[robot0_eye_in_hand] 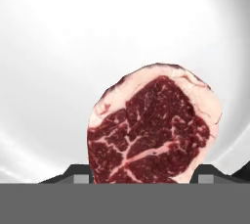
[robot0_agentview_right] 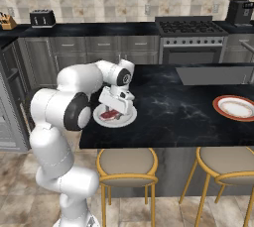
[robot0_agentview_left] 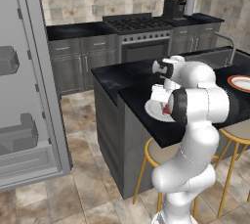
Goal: Transport the steak and lime to the fridge. Place the steak on the rack containing meat and place the lime on the rack containing the vegetable, ensuring meats and vegetables are on different racks.
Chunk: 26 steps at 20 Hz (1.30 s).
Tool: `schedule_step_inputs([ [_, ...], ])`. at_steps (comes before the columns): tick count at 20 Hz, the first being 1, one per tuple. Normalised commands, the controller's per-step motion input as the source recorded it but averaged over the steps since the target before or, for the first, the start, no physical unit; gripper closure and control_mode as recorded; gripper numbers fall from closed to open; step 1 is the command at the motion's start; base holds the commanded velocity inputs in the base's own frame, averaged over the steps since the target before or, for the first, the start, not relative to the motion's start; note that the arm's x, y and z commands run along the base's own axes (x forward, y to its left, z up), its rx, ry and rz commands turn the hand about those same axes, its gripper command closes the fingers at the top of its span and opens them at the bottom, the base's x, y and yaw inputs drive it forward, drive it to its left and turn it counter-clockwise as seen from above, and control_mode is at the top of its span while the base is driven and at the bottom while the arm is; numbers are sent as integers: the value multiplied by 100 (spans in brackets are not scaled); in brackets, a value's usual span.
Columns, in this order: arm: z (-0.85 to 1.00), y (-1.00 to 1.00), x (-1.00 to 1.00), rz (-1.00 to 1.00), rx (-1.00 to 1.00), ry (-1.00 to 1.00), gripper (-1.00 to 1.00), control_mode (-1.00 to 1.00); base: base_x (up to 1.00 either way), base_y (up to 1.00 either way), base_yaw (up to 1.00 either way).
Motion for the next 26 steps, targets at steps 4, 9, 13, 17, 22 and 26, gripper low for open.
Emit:
schedule_step_inputs([
  [4,51,-21,-100,-14,8,-6,100,-100,0,0,0],
  [9,80,-15,-100,-7,4,-8,100,-100,0,0,0],
  [13,88,-3,-100,-2,0,-8,100,-100,0,0,0],
  [17,67,-2,-100,0,0,-7,100,-100,0,0,0],
  [22,73,0,-100,0,0,-42,100,-100,0,0,0],
  [26,65,3,-85,0,-2,-67,100,-100,0,0,0],
])
